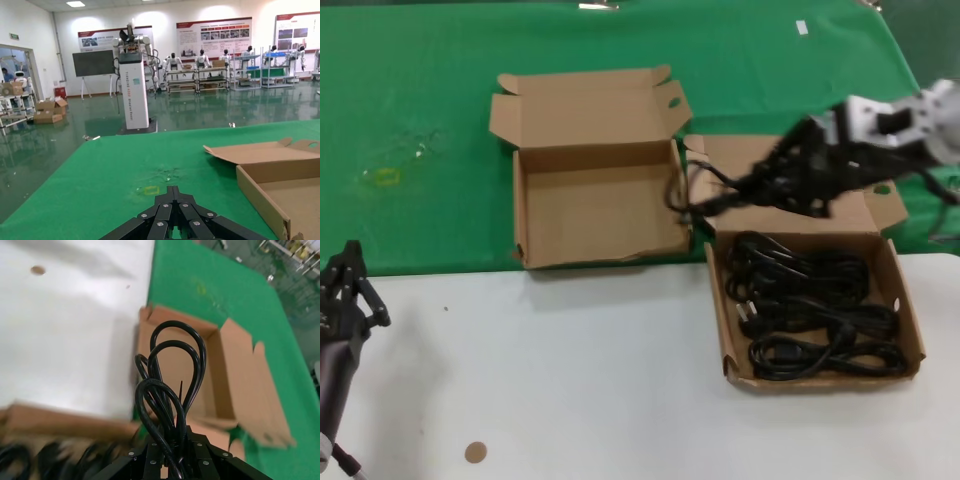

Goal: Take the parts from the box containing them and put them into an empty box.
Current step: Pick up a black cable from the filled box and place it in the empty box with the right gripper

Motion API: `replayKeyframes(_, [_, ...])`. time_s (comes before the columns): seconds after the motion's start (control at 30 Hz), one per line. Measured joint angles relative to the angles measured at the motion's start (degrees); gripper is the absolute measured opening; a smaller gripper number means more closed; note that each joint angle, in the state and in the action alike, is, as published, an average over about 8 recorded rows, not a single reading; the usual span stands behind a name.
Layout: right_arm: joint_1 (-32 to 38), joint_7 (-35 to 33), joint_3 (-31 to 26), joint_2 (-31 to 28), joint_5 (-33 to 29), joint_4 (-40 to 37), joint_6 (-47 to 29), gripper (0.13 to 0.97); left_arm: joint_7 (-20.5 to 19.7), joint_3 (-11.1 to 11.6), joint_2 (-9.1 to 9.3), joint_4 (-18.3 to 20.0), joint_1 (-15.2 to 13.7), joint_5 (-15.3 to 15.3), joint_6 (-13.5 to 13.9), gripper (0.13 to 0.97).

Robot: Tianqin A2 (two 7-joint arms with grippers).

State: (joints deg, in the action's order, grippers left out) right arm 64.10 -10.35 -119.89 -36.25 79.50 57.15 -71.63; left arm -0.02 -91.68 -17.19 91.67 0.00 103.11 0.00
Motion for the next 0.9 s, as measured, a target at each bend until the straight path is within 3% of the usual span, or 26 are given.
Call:
replayKeyframes(0.53, [6.17,-2.26,-4.07,16.83,-3.58,-15.17,9.25,0.216,0.00,0.00,0.00,0.00,0.00,0.00,0.00,0.144])
replayKeyframes(0.9, [10.74,-7.91,-4.56,26.07,-3.80,-29.53,14.21,0.215,0.00,0.00,0.00,0.00,0.00,0.00,0.00,0.144])
